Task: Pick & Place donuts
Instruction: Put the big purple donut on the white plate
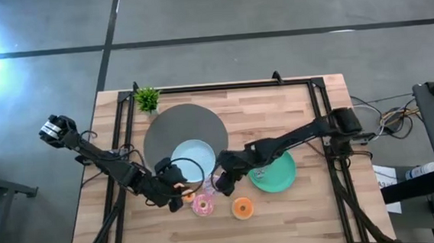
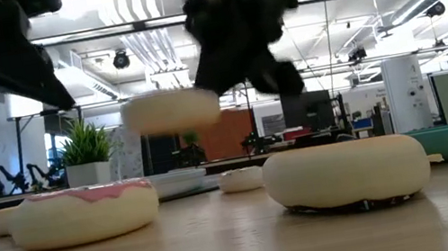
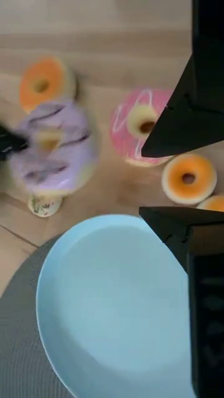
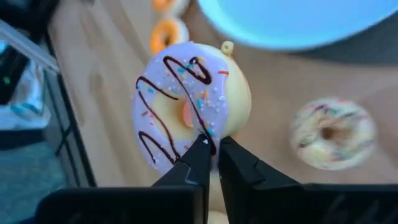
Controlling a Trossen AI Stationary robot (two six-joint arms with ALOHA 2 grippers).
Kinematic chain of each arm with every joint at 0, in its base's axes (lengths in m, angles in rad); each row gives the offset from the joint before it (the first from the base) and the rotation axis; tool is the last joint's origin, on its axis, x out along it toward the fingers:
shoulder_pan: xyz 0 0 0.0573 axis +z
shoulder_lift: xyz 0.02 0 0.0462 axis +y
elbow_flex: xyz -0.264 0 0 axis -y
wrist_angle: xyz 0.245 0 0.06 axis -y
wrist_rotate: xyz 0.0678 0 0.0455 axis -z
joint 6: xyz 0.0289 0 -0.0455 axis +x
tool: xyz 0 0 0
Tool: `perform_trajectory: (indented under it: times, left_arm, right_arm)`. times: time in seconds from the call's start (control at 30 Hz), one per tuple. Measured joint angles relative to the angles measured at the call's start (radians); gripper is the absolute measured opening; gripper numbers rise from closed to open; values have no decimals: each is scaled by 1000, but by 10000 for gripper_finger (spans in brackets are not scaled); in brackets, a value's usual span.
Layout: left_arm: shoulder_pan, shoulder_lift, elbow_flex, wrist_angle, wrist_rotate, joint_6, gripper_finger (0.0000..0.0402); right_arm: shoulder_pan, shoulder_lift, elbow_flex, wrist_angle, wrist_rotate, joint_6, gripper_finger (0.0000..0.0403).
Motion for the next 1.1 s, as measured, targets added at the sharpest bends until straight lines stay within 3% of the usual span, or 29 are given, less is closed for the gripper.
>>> perform_trajectory:
  times: [0.1, 0.3, 0.5, 0.67, 0.93, 1.1]
  left_arm:
    - [-52, -37, 0, -21, -89, -54, 112]
    - [-114, -102, 0, -26, -294, -97, 112]
    - [-113, -122, 0, -25, -327, -105, 112]
    - [-125, -123, 0, -30, -320, -144, 112]
    - [-135, -123, 0, -53, -321, -157, 112]
    - [-135, -124, 0, -92, -324, -157, 112]
  right_arm:
    - [-42, -41, 13, -63, 80, -9, 14]
    - [-221, 36, 73, -48, 26, -65, 13]
    - [-257, 201, 254, -114, -65, -173, 13]
    - [-255, 298, 365, -253, -53, -252, 19]
    - [-248, 287, 431, -392, 99, -365, 115]
    - [-246, 285, 435, -448, 118, -396, 173]
